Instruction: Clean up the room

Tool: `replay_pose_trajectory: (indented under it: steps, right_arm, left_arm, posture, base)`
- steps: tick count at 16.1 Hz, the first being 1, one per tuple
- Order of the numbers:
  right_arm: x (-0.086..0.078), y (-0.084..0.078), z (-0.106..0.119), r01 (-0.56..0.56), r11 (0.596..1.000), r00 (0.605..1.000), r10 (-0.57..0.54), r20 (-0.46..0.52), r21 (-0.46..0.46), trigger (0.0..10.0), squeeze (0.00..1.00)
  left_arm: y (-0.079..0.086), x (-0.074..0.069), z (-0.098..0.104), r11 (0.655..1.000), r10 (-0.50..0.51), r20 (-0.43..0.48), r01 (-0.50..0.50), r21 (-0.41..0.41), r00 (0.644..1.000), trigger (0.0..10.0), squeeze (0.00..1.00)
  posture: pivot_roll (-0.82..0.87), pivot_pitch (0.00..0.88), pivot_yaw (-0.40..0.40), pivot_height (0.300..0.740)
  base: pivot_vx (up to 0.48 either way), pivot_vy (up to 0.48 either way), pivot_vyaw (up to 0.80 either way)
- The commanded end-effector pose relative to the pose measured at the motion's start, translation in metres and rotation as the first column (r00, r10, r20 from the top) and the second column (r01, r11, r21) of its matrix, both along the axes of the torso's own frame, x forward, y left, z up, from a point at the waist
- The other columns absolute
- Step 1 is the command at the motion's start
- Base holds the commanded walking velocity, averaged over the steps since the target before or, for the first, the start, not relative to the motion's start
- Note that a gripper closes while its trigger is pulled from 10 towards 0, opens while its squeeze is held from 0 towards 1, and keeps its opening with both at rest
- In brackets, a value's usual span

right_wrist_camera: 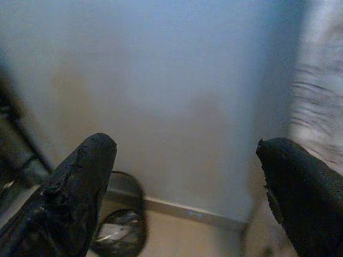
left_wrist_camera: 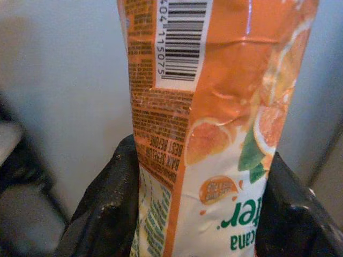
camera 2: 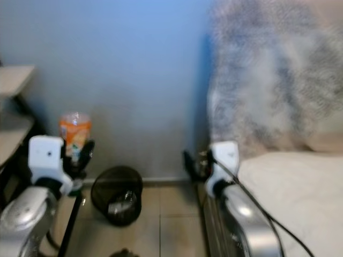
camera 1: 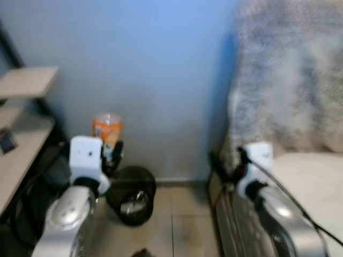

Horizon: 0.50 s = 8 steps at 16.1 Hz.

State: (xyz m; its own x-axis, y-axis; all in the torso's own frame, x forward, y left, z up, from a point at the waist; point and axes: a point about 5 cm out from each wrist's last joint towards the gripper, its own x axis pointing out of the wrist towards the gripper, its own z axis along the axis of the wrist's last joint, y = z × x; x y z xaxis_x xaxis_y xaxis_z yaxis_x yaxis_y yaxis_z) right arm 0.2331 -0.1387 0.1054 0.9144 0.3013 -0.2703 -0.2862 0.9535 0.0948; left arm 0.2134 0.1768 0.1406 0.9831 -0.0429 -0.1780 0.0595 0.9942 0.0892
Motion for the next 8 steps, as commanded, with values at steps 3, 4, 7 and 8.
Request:
replay_pose_trajectory:
  steps: [3, 4, 7, 8]
  right_arm:
    - [0.0068, 0.0002, 0.0016, -0.032, 0.998, 0.999, 0.033, 0.009, -0.059, 10.0, 0.0]
    - [0.0077, 0.0008, 0.0006, -0.034, 0.998, 0.999, 0.034, 0.003, -0.051, 10.0, 0.0]
    - [0.0082, 0.0023, -0.0023, -0.052, 0.997, 0.999, 0.052, -0.008, -0.063, 10.0, 0.0]
    - [0.0078, 0.0034, -0.0023, -0.063, 0.995, 0.998, 0.063, -0.005, -0.072, 10.0, 0.0]
  left_arm:
    - [-0.0038, -0.0001, -0.0051, 1.0, -0.013, -0.033, 0.013, -0.008, 0.999, 10.0, 0.0]
    - [-0.0042, 0.0001, -0.0052, 1.0, -0.017, -0.036, 0.016, -0.009, 0.999, 10.0, 0.0]
    - [-0.0039, 0.0011, -0.0068, 0.999, -0.033, -0.048, 0.032, -0.008, 0.998, 10.0, 0.0]
    - [-0.0034, 0.0012, -0.0071, 0.999, -0.039, -0.051, 0.039, -0.003, 0.998, 10.0, 0.0]
  posture:
    - [0.05, 0.0, -0.014, 0.74]
    - [0.05, 0.0, -0.017, 0.74]
    - [0.06, 0.0, -0.012, 0.74]
    - [0.06, 0.0, -0.011, 0.74]
  base:
    - [0.31, 0.0, 0.0]
    - [0.326, 0.0, 0.0]
    - [0.339, 0.0, 0.0]
    - [0.337, 0.0, 0.0]
